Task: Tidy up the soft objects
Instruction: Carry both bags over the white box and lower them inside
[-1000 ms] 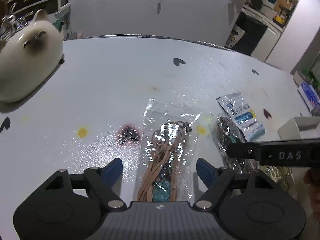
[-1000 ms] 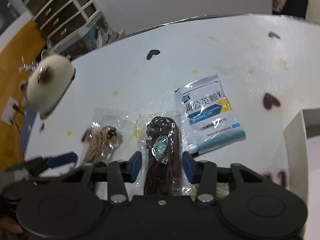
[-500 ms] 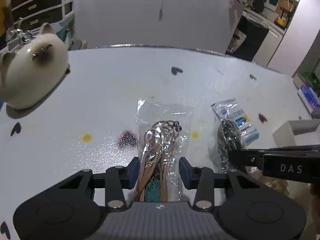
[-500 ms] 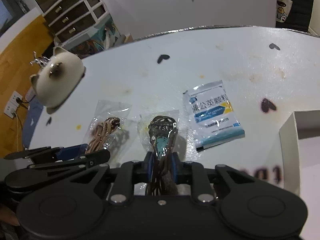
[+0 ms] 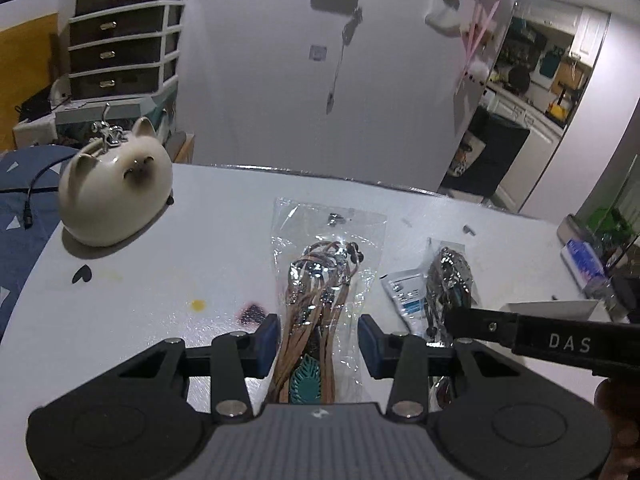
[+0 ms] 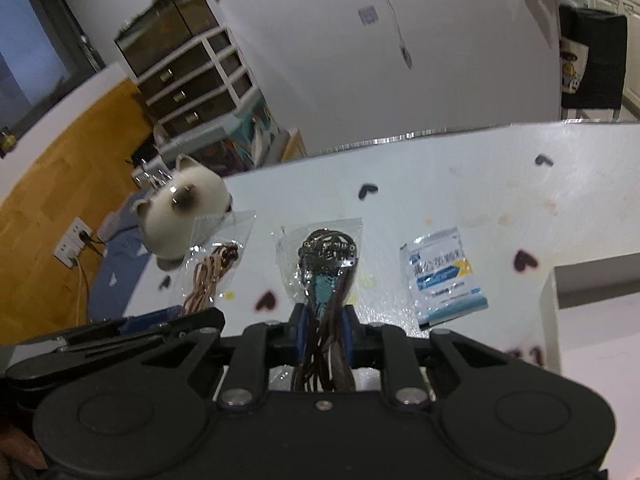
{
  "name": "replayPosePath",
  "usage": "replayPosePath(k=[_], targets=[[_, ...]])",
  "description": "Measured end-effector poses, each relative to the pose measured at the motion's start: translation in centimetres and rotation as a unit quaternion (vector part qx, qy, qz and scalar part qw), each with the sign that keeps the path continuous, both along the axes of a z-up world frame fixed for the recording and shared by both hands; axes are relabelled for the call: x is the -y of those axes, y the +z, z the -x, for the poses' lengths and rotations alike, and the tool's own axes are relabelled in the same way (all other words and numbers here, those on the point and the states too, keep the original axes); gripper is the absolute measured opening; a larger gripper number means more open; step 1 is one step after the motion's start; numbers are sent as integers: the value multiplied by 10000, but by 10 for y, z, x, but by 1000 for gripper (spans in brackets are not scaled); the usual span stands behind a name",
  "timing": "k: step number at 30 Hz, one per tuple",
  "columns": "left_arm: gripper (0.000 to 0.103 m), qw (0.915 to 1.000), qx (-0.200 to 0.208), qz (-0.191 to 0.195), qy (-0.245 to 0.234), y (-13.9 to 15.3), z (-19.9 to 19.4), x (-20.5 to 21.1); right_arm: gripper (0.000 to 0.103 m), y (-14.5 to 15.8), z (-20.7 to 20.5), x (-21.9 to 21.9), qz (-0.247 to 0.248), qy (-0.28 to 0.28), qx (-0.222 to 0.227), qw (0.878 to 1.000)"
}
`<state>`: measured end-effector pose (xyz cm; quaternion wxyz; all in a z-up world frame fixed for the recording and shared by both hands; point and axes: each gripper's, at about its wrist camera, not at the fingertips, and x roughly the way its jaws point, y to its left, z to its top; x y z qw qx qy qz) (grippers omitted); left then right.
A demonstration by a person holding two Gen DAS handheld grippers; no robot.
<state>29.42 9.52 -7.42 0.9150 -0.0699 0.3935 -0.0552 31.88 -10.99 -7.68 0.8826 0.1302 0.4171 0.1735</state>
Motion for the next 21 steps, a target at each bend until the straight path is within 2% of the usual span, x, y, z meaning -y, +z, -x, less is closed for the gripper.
replayPosePath(k=[10, 21], targets=[[43, 9994, 102, 300, 128, 22, 34, 34, 19, 31, 42, 52, -102, -225, 344, 9991], [43, 9977, 159, 646, -128, 38, 48, 124, 19, 41, 62, 155, 21, -646, 440, 9969]])
